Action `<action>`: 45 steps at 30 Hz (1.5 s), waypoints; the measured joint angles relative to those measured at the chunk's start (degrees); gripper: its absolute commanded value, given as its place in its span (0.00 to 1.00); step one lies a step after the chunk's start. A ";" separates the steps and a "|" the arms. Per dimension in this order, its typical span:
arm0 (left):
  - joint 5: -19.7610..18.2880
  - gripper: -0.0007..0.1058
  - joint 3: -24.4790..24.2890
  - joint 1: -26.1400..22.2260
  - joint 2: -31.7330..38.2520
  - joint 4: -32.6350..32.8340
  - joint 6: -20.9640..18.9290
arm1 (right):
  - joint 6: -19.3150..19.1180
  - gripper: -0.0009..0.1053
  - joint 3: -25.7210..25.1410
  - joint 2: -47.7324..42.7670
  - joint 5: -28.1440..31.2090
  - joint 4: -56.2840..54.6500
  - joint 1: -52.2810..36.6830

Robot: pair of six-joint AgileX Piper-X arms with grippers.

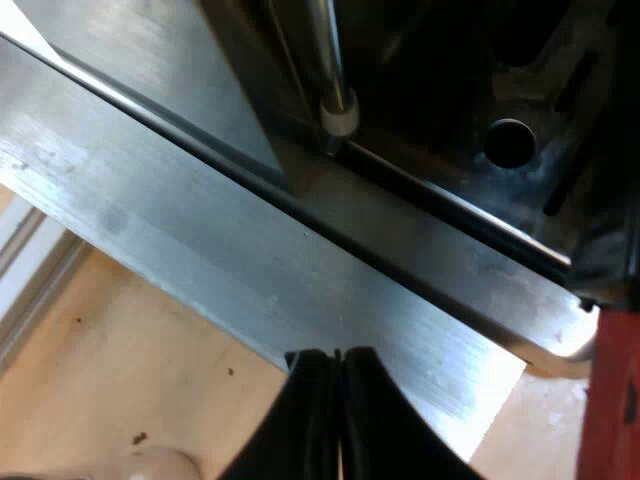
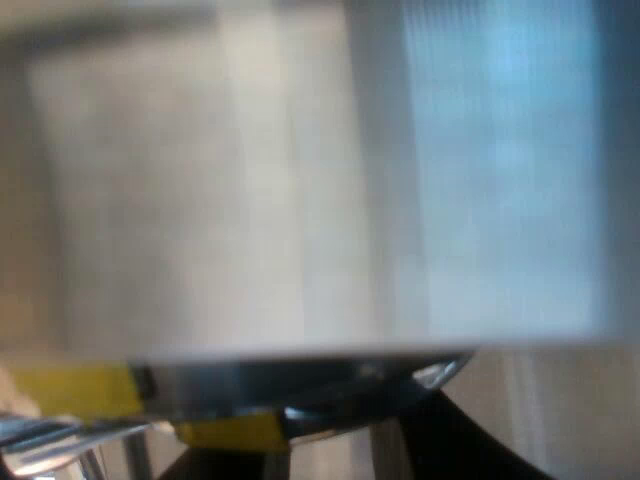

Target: Put the handle in the coffee machine

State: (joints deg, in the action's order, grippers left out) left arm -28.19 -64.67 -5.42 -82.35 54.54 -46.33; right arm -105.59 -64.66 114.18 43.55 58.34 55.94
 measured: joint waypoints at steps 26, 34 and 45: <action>-5.56 0.02 -0.91 7.42 5.48 15.39 0.00 | -3.62 0.22 0.68 0.00 -0.19 1.10 -0.10; -9.53 0.02 -1.40 7.70 5.48 19.93 0.00 | -4.97 0.22 1.13 0.00 -1.43 1.95 -0.10; -10.97 0.02 -0.88 8.48 5.48 22.88 0.00 | -8.55 0.22 0.94 0.00 -1.30 1.90 -0.24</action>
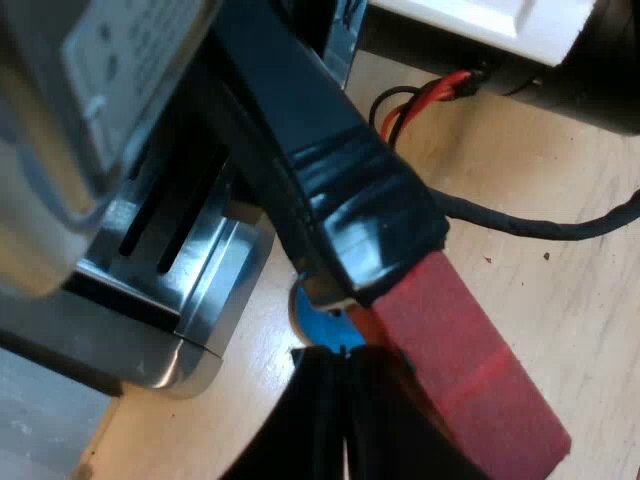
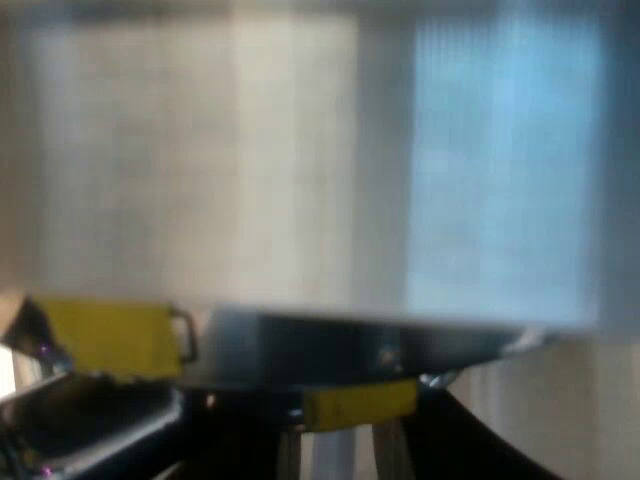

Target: Put the handle in the coffee machine

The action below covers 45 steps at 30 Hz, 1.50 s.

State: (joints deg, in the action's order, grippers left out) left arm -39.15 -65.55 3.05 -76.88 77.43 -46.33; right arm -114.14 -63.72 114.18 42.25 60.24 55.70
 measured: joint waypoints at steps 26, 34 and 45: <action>-2.84 0.02 0.05 -0.25 -0.12 1.58 -0.21 | -0.21 0.22 0.13 -0.14 1.58 -0.98 0.38; -3.44 0.02 0.05 -0.25 -0.12 2.05 -0.21 | 1.45 0.22 -0.15 -0.43 2.09 -3.44 0.19; -4.56 0.02 0.34 -0.25 -0.12 2.69 -0.21 | 2.02 0.22 -0.49 -0.97 3.63 -7.80 0.83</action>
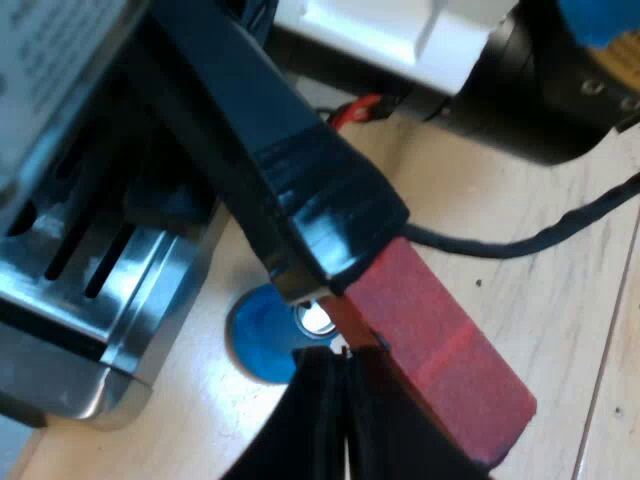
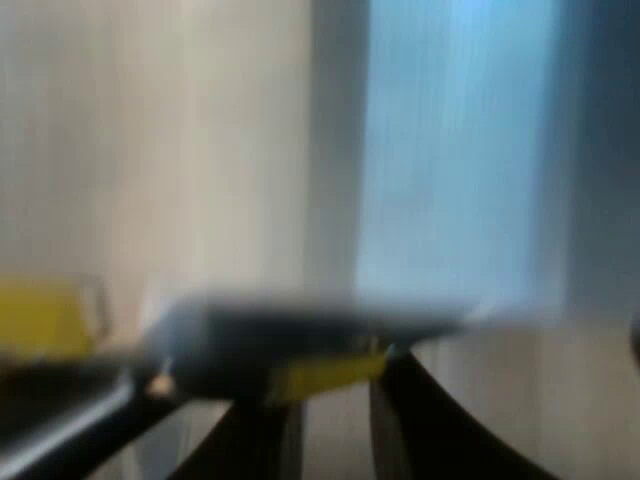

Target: Put the handle in the coffee machine

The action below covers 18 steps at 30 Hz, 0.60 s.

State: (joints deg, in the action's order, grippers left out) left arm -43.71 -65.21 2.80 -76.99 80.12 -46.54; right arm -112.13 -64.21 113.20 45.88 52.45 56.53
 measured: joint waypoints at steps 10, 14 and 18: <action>-2.14 0.02 1.85 0.24 0.00 0.98 0.21 | 2.08 0.22 0.52 -2.52 -2.90 -8.92 1.60; -2.28 0.02 1.85 0.24 0.00 0.98 0.21 | 2.73 0.22 4.44 -5.90 -3.14 -8.83 1.60; -2.28 0.02 1.85 0.24 0.00 0.98 0.21 | 3.09 0.22 8.92 -8.91 -3.14 -8.82 1.76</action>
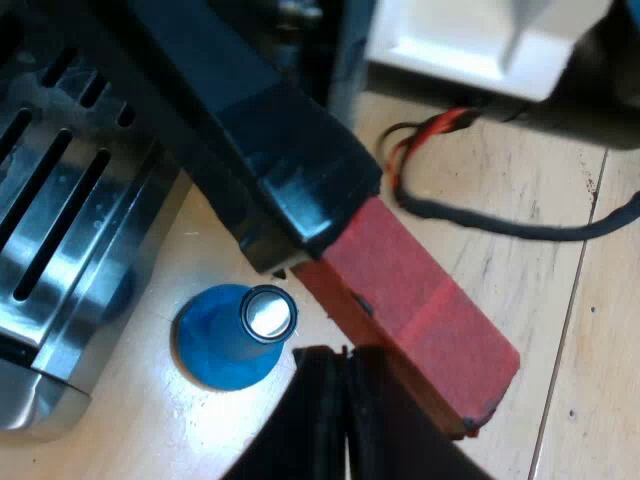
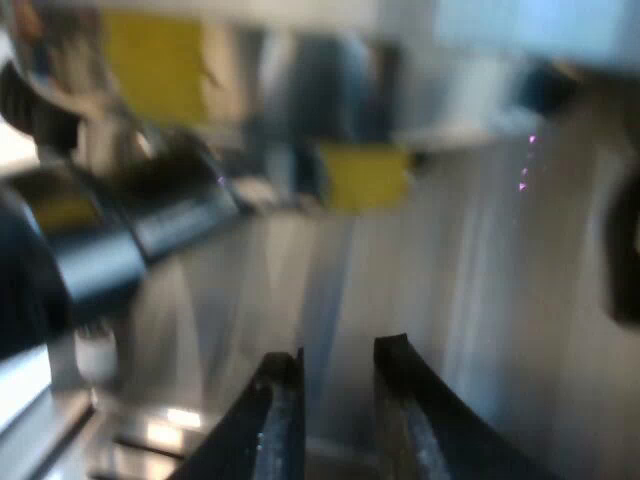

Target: Put the handle in the coffee machine

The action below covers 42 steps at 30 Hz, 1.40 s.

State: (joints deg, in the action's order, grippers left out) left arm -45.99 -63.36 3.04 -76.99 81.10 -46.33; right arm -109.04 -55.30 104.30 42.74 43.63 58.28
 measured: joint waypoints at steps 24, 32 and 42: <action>0.33 0.01 0.14 0.00 0.48 0.22 0.00 | 6.77 0.22 19.07 -38.40 -7.51 -31.68 9.31; 1.12 0.01 0.13 0.07 0.55 0.36 -2.22 | 7.54 0.22 19.06 -51.55 -11.52 -35.84 16.36; 2.53 0.01 0.38 0.52 2.32 -1.05 -4.93 | 7.54 0.22 19.06 -53.44 -11.58 -36.24 19.19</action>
State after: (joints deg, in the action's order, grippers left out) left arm -43.46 -62.98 3.56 -74.67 80.05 -51.26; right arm -101.50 -36.24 50.85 31.15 7.39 77.48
